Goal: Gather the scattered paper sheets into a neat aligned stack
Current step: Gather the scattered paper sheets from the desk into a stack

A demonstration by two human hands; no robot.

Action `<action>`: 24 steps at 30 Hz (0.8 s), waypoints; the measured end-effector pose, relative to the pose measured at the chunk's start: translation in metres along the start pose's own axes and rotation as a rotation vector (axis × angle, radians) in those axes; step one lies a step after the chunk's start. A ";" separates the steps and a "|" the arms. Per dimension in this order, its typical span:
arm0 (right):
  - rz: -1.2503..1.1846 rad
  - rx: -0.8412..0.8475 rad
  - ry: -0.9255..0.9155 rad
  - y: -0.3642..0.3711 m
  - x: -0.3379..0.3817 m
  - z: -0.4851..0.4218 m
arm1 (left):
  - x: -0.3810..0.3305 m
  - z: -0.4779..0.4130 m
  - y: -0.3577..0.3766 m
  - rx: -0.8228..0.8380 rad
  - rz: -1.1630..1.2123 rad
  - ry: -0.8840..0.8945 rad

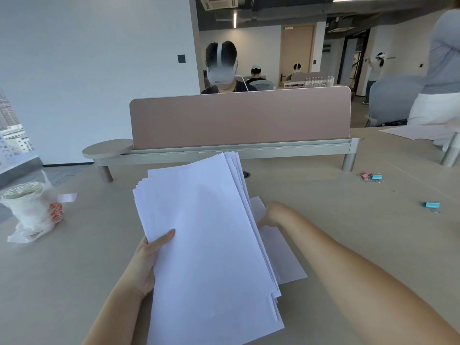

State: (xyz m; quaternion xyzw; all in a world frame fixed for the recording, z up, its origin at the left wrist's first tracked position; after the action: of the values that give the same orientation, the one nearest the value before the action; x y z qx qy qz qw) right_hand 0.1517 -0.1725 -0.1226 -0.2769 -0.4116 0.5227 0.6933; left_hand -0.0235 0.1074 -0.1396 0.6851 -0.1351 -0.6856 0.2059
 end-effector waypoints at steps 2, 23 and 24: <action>0.022 0.000 0.018 -0.002 0.000 0.000 | 0.001 -0.001 0.000 0.001 -0.006 -0.002; -0.727 0.047 -0.383 0.005 0.001 0.030 | 0.007 -0.003 -0.002 0.024 -0.007 -0.010; -0.834 0.078 -0.444 0.008 -0.001 0.036 | 0.008 -0.005 0.000 0.028 -0.010 -0.009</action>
State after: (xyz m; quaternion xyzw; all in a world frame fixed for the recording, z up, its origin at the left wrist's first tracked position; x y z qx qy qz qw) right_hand 0.1171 -0.1726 -0.1111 0.0568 -0.6059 0.2615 0.7491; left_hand -0.0186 0.1044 -0.1464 0.6854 -0.1423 -0.6878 0.1922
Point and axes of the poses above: each hand's wrist, its own z-axis away from the middle knuckle, its own y-axis out of the palm, x = y × z, the point moved 5 cm from there along -z, towards the middle knuckle, and after that the axes turned 7 degrees about x, right-handed, at the moved point
